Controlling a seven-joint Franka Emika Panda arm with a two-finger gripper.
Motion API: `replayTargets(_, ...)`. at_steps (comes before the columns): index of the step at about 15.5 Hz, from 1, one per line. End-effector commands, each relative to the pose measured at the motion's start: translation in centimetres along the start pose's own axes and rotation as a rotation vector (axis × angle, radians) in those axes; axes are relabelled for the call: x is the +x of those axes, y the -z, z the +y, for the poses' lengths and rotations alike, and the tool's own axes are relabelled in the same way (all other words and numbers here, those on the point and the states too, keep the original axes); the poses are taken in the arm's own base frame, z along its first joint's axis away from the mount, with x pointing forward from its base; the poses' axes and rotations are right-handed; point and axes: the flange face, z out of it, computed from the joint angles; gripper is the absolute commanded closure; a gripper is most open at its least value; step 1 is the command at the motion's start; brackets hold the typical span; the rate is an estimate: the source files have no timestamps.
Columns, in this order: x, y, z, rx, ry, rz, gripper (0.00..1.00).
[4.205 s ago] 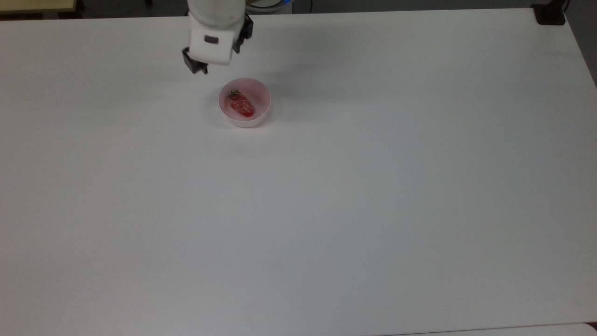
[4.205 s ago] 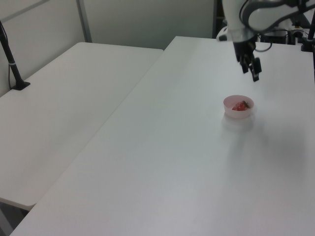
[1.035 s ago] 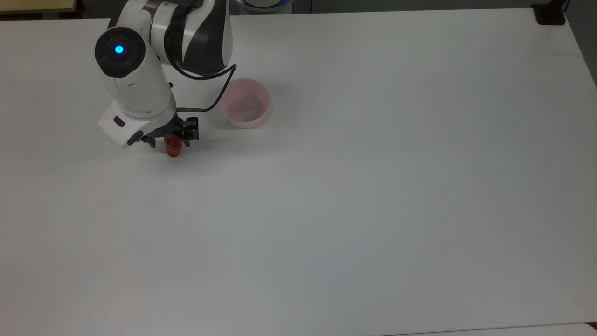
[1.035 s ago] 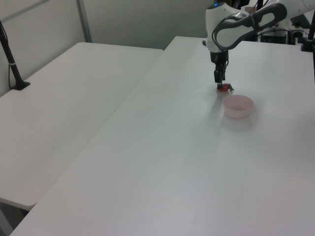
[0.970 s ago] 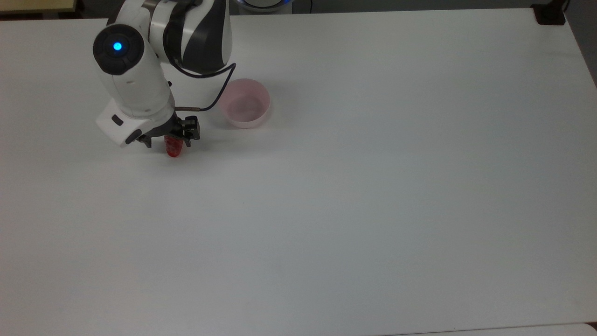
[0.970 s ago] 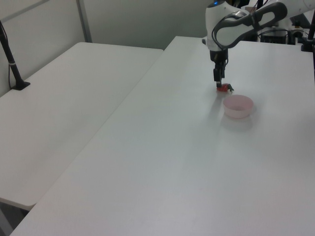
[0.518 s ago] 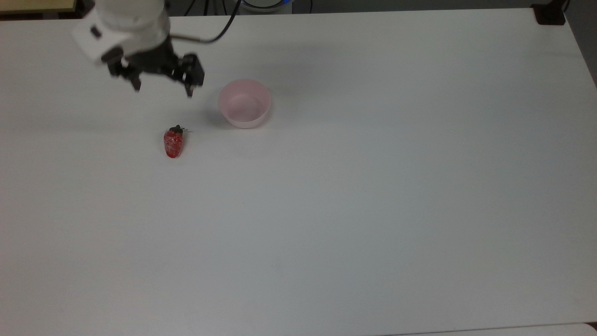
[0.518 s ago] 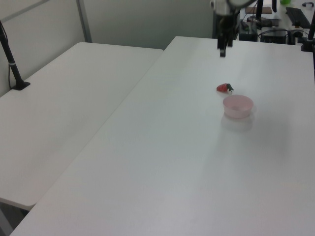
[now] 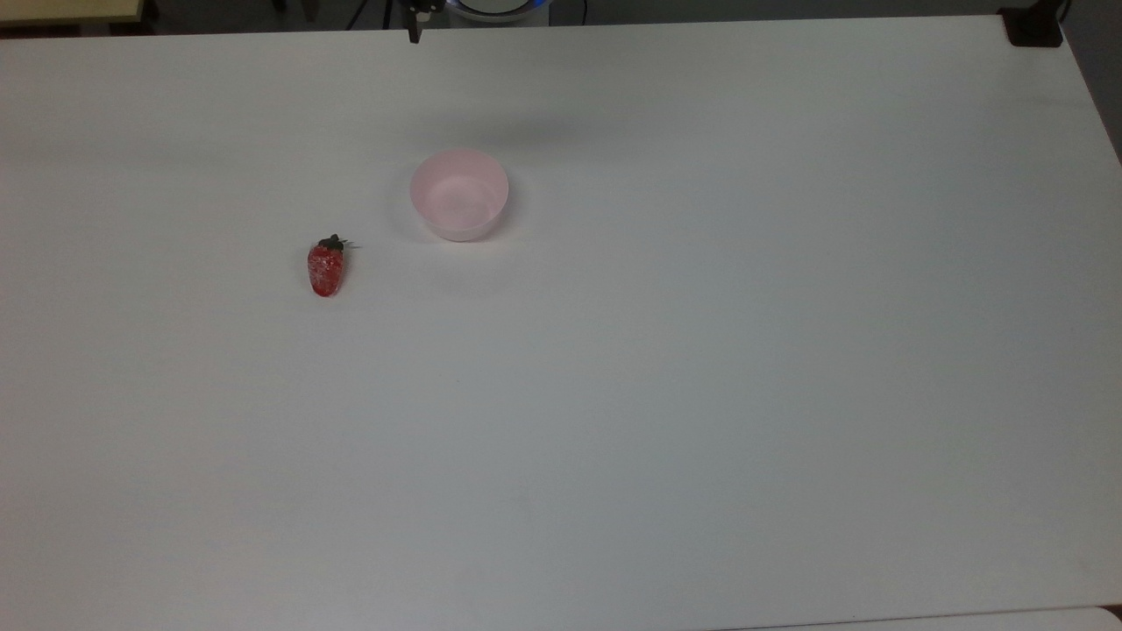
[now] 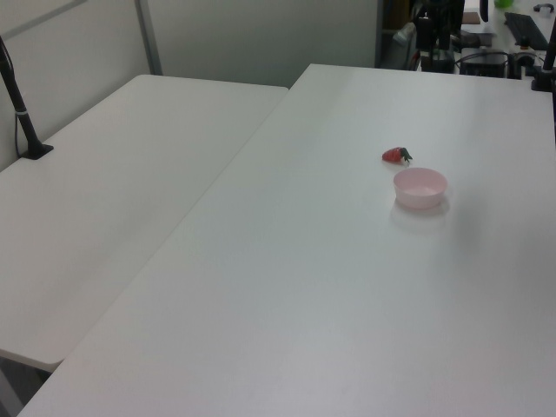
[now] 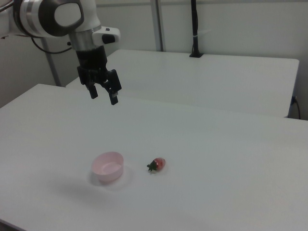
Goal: Pick up strawberry from bowl
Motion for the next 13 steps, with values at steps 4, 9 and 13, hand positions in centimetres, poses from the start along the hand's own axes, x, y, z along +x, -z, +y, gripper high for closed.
replayTargets(4, 0.5, -0.1, 0.6, 0.037, 0.039, 0.098, 0.0)
replayTargets(9, 0.7, 0.1, 1.8, 0.051, 0.129, 0.097, 0.0)
replayTargets(13, 0.8, 0.5, 1.8, 0.05, 0.127, 0.104, 0.0)
